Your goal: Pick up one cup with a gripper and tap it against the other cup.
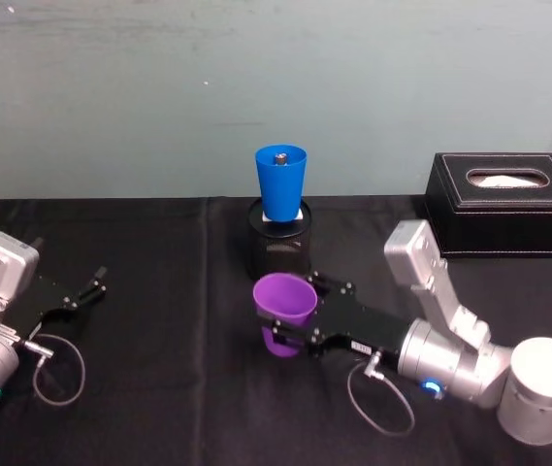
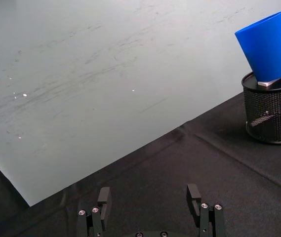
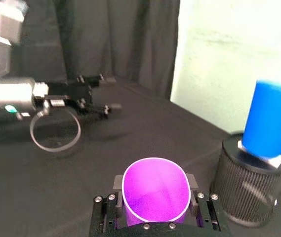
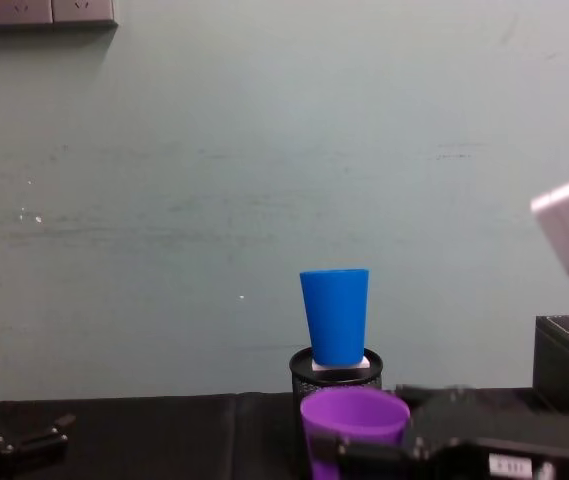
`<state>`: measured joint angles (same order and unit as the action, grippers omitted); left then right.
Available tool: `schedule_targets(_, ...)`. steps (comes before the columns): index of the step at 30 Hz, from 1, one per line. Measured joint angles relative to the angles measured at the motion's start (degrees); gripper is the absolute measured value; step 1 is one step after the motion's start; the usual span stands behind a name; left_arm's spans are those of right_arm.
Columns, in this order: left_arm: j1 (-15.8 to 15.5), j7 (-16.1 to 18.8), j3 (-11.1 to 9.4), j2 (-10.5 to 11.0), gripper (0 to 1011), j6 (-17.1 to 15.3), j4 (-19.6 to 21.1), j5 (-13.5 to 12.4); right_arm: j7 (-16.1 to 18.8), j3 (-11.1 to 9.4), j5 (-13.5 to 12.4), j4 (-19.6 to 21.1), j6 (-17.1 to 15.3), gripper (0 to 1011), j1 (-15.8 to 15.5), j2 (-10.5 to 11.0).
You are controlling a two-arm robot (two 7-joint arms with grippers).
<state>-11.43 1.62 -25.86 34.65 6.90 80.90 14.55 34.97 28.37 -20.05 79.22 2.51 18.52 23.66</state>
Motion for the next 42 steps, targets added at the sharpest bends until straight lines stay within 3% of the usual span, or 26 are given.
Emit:
schedule_targets(9, 0.0, 0.0, 0.0, 0.0, 1000, 0.0, 0.0, 0.0, 0.9, -1.2, -4.3, 8.1, -7.1, 733, 1.5, 3.3)
schedule_targets(22, 0.0, 0.0, 0.0, 0.0, 1000, 0.0, 0.0, 0.0, 1.2, -1.0, -8.0, 11.8, -14.0, 733, 4.7, 6.1)
schedule_targets(32, 0.0, 0.0, 0.0, 0.0, 1000, 0.0, 0.0, 0.0, 0.8, -0.2, -10.3, 12.7, -15.9, 732, 5.3, 7.0)
schedule_targets(42, 0.0, 0.0, 0.0, 0.0, 1000, 0.0, 0.0, 0.0, 0.5, -0.1, -10.5, 12.9, -16.0, 733, 5.3, 7.1)
